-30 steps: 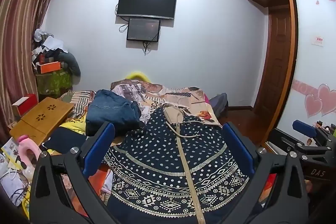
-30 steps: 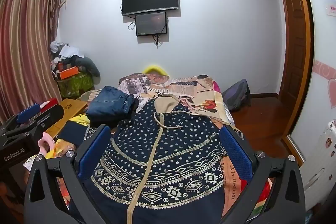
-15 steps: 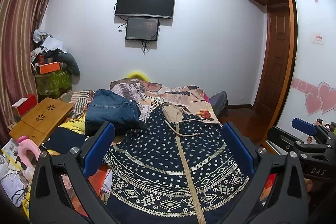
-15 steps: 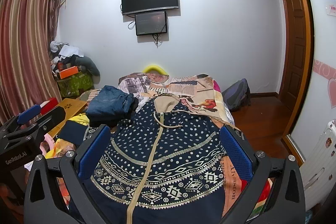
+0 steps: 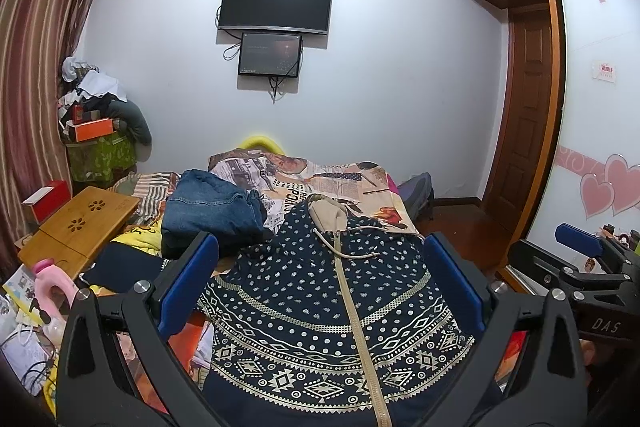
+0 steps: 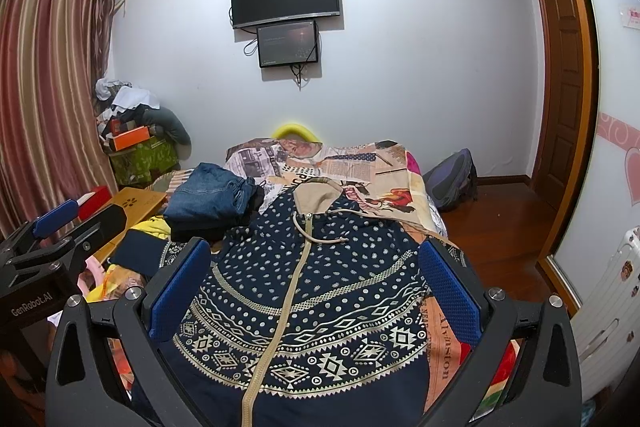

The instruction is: Fold large clothes

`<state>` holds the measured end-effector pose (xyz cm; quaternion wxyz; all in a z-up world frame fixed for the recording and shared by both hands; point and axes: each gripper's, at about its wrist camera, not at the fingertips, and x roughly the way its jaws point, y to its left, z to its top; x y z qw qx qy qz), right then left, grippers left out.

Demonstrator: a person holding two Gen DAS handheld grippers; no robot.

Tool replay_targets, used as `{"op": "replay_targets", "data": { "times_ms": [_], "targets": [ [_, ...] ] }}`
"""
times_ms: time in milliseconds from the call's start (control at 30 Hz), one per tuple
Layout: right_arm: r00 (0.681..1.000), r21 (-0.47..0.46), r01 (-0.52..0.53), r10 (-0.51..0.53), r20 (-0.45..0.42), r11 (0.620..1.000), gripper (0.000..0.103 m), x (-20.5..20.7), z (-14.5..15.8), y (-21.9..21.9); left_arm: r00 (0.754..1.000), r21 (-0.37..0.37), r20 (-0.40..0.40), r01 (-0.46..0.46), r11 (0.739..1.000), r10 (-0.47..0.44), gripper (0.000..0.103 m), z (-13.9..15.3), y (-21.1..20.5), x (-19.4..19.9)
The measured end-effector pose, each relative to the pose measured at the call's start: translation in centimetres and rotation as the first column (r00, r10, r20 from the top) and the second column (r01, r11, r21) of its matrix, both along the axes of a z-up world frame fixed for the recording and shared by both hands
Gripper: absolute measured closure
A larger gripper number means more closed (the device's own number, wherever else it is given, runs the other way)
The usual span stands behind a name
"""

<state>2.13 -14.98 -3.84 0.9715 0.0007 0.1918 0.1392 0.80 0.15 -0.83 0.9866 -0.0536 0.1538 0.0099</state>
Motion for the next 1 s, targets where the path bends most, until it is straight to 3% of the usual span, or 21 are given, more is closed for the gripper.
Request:
{"op": "replay_targets", "data": {
  "times_ms": [1000],
  "targets": [
    [1.000, 0.001, -0.006, 0.006, 0.004, 1.000, 0.000, -0.19, -0.19, 0.49, 1.000, -0.014, -0.019, -0.011, 1.000, 0.011, 0.000, -0.70, 0.51, 0.55]
  ]
}}
